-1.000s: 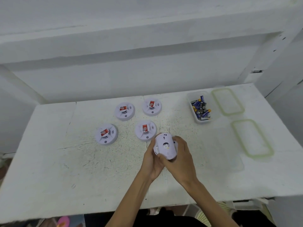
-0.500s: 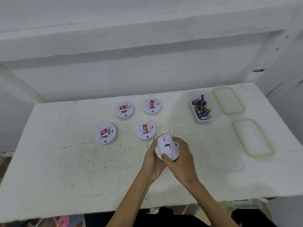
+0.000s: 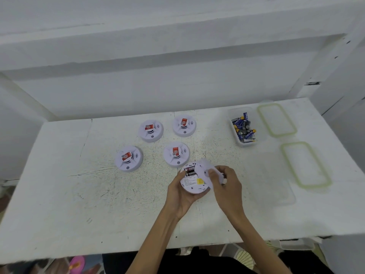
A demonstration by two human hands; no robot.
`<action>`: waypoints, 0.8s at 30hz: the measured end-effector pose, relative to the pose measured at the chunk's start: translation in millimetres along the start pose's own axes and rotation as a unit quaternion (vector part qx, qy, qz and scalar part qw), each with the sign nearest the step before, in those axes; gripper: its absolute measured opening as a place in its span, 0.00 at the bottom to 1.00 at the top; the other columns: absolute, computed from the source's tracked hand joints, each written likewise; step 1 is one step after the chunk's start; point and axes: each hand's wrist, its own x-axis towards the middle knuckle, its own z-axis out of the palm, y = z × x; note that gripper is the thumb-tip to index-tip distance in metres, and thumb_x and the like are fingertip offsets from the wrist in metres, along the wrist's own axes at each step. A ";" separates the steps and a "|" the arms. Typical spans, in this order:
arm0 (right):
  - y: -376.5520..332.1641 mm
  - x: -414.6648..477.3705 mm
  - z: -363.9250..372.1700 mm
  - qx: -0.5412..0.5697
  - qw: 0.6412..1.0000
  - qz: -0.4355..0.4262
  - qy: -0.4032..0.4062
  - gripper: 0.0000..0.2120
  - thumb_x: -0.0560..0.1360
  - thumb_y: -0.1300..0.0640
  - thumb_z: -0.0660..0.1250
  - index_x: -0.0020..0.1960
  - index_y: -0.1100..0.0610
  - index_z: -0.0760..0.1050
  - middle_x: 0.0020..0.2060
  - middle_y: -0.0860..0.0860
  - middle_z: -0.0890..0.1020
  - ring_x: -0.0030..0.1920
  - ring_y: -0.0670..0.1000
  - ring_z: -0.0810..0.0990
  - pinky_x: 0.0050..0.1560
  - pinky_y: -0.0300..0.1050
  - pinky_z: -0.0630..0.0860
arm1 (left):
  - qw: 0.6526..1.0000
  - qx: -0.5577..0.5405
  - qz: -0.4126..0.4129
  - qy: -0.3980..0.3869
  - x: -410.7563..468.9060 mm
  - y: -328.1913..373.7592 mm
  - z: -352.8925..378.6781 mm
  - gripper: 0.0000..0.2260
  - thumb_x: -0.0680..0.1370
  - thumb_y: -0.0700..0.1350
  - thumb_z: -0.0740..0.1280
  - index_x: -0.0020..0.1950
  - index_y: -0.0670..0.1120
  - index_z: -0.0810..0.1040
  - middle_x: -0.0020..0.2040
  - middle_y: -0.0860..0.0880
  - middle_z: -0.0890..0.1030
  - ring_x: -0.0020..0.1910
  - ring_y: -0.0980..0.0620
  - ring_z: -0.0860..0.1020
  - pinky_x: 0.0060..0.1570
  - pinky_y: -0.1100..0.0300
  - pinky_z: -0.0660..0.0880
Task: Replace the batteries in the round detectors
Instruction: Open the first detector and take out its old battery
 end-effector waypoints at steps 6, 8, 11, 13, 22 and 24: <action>7.3 11.3 -7.7 0.079 0.993 0.070 0.043 0.09 0.80 0.55 0.68 0.59 0.51 0.74 0.50 0.46 0.82 0.46 0.44 0.82 0.38 0.37 0.80 | 0.998 0.018 0.052 0.011 -5.9 7.5 -8.3 0.34 0.70 0.38 0.74 0.75 0.43 0.71 0.71 0.35 0.77 0.71 0.31 0.75 0.69 0.27 0.68; 15.8 14.8 -7.3 0.053 0.994 0.076 0.054 0.11 0.80 0.56 0.67 0.61 0.51 0.72 0.51 0.49 0.83 0.46 0.43 0.83 0.40 0.39 0.81 | 0.997 0.029 0.065 0.028 -7.6 10.4 -12.7 0.36 0.68 0.40 0.76 0.76 0.42 0.70 0.70 0.35 0.78 0.68 0.32 0.77 0.68 0.29 0.71; 28.1 18.0 -7.4 -0.016 0.997 0.058 0.046 0.13 0.79 0.61 0.66 0.63 0.54 0.71 0.51 0.52 0.84 0.44 0.42 0.82 0.37 0.31 0.78 | 0.995 0.043 0.071 0.052 -11.5 14.5 -16.7 0.35 0.67 0.42 0.77 0.74 0.44 0.72 0.68 0.36 0.79 0.65 0.34 0.79 0.64 0.33 0.75; 32.6 18.0 -7.7 -0.072 0.996 0.030 0.037 0.13 0.79 0.63 0.66 0.62 0.56 0.72 0.52 0.54 0.84 0.42 0.43 0.81 0.36 0.29 0.76 | 0.993 0.062 0.071 0.066 -13.5 16.4 -17.1 0.34 0.69 0.44 0.77 0.74 0.45 0.72 0.67 0.37 0.80 0.63 0.36 0.80 0.59 0.39 0.79; 28.5 9.0 1.2 -0.277 0.955 -0.095 0.039 0.12 0.77 0.55 0.70 0.60 0.52 0.77 0.72 0.56 0.68 0.70 0.59 0.66 0.57 0.57 0.75 | 0.974 0.160 0.102 0.120 -10.6 13.3 -5.2 0.24 0.73 0.50 0.73 0.69 0.50 0.78 0.61 0.43 0.85 0.54 0.45 0.83 0.42 0.55 0.78; 22.9 10.5 0.8 -0.186 0.976 -0.113 0.002 0.12 0.79 0.54 0.68 0.61 0.52 0.77 0.70 0.52 0.72 0.69 0.54 0.70 0.61 0.56 0.77 | 0.969 0.178 0.112 0.127 -7.9 13.0 -3.6 0.21 0.75 0.50 0.73 0.68 0.50 0.79 0.59 0.44 0.86 0.55 0.44 0.82 0.43 0.53 0.75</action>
